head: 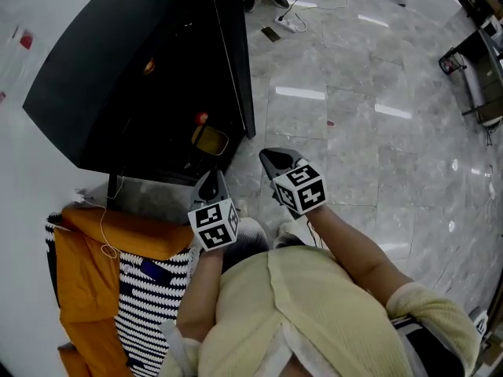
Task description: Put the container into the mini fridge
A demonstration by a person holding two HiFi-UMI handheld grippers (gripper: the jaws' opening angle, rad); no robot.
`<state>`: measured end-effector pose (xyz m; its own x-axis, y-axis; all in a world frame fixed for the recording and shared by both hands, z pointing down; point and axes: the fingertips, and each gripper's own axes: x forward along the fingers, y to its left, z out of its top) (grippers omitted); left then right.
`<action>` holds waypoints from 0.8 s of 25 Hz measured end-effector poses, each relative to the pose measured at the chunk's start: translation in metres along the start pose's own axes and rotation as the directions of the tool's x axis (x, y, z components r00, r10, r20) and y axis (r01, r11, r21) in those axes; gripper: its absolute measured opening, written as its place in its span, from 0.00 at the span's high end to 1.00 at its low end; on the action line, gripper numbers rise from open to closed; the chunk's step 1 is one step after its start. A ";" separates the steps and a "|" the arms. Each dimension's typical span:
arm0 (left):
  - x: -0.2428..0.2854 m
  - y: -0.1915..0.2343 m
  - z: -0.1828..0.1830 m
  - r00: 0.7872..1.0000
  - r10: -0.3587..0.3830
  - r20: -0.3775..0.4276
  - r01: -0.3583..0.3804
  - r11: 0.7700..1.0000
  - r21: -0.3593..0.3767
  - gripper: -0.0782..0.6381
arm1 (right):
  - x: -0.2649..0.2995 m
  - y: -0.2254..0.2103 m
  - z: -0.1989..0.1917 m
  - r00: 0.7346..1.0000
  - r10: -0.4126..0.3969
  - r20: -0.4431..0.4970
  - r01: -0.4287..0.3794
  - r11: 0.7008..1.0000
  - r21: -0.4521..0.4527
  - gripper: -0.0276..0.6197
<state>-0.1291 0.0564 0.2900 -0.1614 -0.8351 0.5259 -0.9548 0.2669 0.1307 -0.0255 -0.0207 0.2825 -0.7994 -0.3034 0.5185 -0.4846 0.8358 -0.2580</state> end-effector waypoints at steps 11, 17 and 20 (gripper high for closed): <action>-0.007 0.003 -0.004 1.000 0.017 -0.002 -0.017 1.000 -0.025 0.84 | -0.003 0.004 -0.006 1.000 -0.003 -0.021 0.003 1.000 -0.002 0.91; -0.004 -0.003 -0.006 1.000 -0.009 -0.019 0.008 1.000 -0.020 0.84 | 0.000 0.006 -0.004 1.000 0.005 -0.024 -0.005 1.000 0.005 0.91; -0.003 -0.005 -0.006 0.999 -0.031 -0.028 0.030 0.999 -0.029 0.84 | 0.002 0.011 -0.004 1.000 0.014 -0.025 -0.014 1.000 0.002 0.91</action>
